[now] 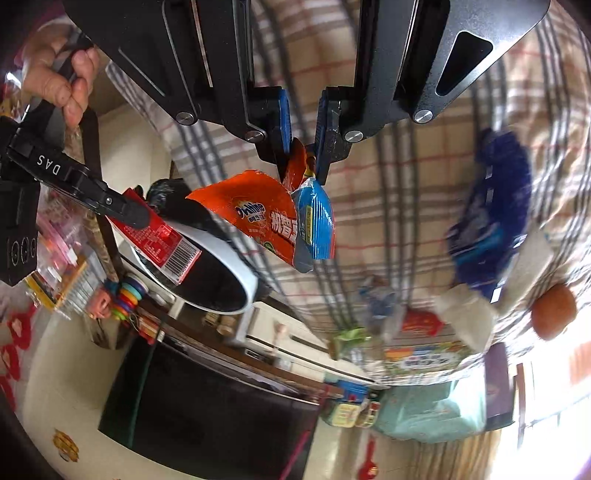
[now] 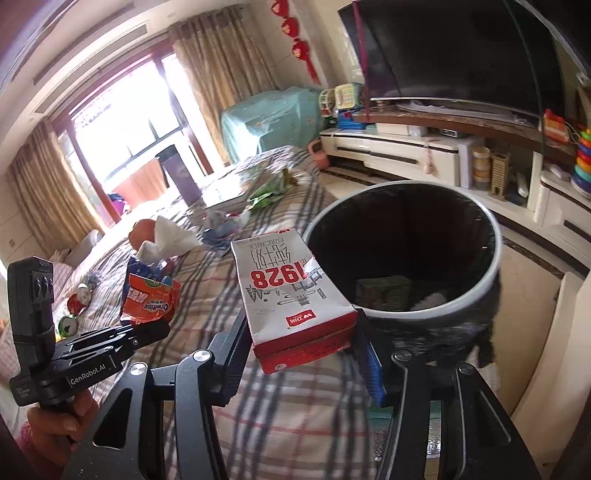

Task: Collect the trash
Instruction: 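Carry the orange-blue wrapper in the left tool while the right tool carries the carton over the bin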

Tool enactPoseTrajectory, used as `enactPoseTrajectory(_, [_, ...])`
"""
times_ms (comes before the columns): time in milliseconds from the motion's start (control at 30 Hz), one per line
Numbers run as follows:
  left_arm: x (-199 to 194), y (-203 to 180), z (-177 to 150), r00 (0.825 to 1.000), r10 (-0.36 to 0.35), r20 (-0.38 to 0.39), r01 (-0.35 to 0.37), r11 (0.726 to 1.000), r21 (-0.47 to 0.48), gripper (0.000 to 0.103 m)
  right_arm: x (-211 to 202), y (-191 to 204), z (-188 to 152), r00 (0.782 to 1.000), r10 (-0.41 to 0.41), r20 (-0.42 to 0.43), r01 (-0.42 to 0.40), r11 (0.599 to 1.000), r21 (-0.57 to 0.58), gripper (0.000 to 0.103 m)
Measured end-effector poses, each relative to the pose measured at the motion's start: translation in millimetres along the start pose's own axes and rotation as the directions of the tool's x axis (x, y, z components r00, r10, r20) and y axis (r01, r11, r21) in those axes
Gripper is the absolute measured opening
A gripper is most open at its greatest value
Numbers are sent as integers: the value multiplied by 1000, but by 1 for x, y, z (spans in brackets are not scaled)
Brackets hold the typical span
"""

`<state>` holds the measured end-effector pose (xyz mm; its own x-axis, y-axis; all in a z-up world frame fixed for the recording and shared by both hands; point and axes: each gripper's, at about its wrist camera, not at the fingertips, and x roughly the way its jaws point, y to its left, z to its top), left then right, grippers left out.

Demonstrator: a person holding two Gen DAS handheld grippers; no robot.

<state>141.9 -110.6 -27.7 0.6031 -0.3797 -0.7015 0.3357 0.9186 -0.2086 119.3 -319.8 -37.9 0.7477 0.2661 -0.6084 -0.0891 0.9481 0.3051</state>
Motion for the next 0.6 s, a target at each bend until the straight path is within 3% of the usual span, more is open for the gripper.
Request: enactPoseTrajectory(600, [39, -59, 36, 997, -72, -39, 76, 991, 109, 10, -10, -51, 15, 996, -85, 27, 83, 995, 62, 53])
